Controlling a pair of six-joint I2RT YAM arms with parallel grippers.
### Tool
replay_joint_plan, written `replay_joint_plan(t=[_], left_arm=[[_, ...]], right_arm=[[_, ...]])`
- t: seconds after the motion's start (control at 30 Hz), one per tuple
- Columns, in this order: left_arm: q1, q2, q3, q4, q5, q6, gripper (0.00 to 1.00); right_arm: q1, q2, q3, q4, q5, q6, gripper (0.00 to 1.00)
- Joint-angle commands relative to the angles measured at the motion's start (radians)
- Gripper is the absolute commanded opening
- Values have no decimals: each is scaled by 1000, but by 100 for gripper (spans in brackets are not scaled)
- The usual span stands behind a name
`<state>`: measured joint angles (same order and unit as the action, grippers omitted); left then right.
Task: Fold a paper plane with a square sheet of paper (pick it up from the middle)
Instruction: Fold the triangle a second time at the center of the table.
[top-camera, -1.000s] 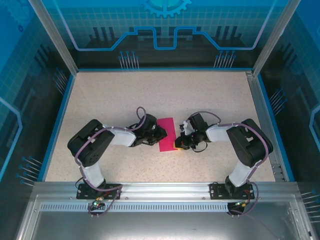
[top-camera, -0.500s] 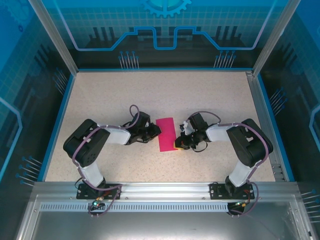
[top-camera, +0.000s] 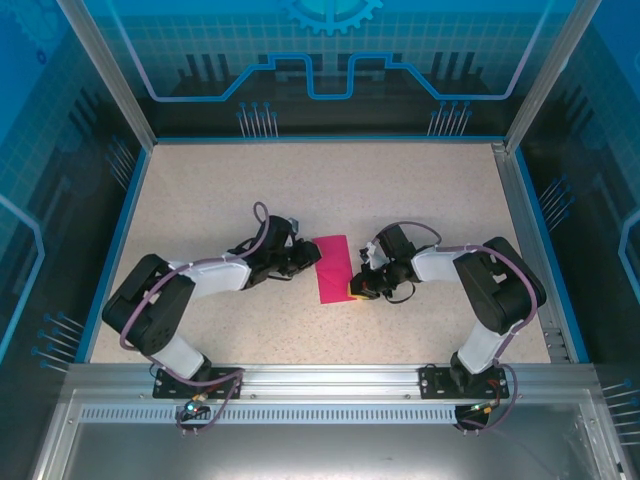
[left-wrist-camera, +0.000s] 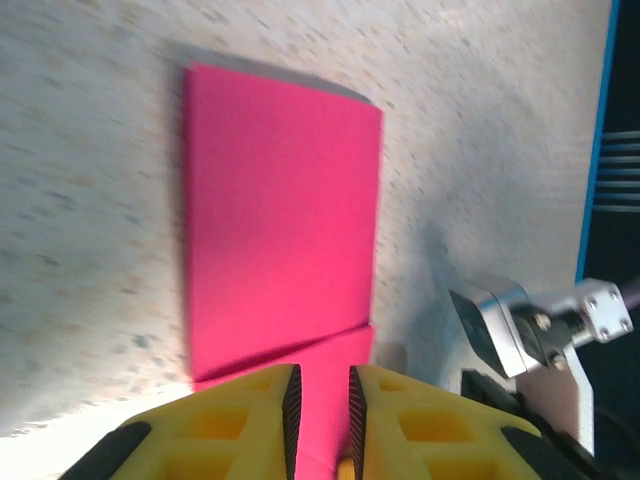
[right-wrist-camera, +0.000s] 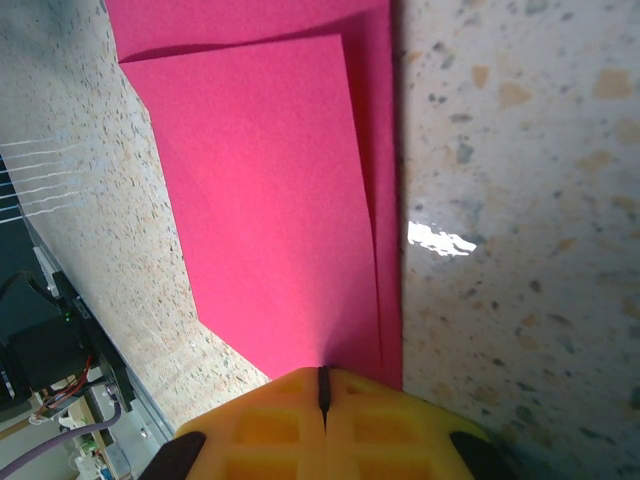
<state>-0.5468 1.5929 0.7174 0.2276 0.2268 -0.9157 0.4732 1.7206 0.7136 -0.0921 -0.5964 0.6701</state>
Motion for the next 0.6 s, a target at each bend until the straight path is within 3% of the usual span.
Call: replay_joint_plan(t=[0.0, 0.3, 0.57], left_arm=[[-36, 39, 33, -29, 56, 41, 23], [-44, 200, 47, 8, 39, -23, 22], [-45, 216, 41, -43, 17, -15, 22]], right_arm=[[5, 4, -6, -83, 68, 2, 0], [30, -31, 38, -78, 37, 1, 1], [89, -22, 146, -96, 56, 7, 3]])
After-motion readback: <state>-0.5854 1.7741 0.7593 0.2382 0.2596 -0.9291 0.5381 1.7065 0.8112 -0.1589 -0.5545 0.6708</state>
